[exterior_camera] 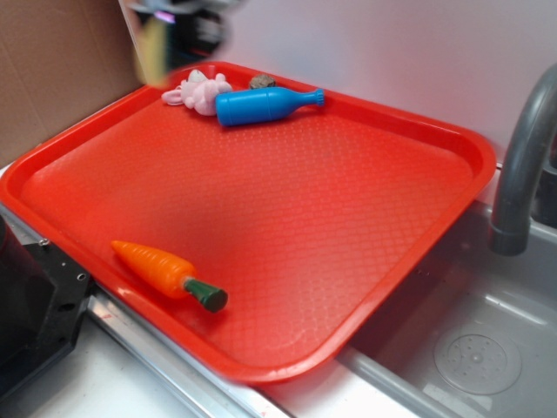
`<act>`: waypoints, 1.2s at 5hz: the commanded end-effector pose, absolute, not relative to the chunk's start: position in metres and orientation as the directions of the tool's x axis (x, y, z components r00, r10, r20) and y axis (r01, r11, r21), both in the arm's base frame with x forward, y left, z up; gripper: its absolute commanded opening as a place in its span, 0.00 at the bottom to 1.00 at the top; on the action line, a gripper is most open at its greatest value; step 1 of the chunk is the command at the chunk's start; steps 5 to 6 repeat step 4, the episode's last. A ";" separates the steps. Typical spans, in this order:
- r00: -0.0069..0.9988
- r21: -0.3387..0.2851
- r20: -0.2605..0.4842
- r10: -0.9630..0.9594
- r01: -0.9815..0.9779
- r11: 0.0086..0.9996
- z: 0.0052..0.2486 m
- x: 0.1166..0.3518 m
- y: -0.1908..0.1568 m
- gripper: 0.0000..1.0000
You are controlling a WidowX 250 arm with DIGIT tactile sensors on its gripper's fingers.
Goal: Grab the green sponge.
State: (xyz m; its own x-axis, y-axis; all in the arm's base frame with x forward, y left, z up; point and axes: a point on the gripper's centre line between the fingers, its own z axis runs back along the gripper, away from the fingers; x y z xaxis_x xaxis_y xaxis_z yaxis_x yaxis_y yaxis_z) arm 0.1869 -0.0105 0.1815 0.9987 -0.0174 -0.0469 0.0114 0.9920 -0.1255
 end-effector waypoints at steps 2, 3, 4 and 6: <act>0.992 0.170 0.104 0.071 -0.088 0.982 0.227 0.153 0.068 0.00; 0.988 0.187 0.114 0.105 -0.125 0.974 0.227 0.165 0.071 0.00; 0.987 0.166 0.084 0.139 -0.151 0.974 0.217 0.174 0.067 0.00; 0.987 0.166 0.084 0.139 -0.151 0.974 0.217 0.174 0.067 0.00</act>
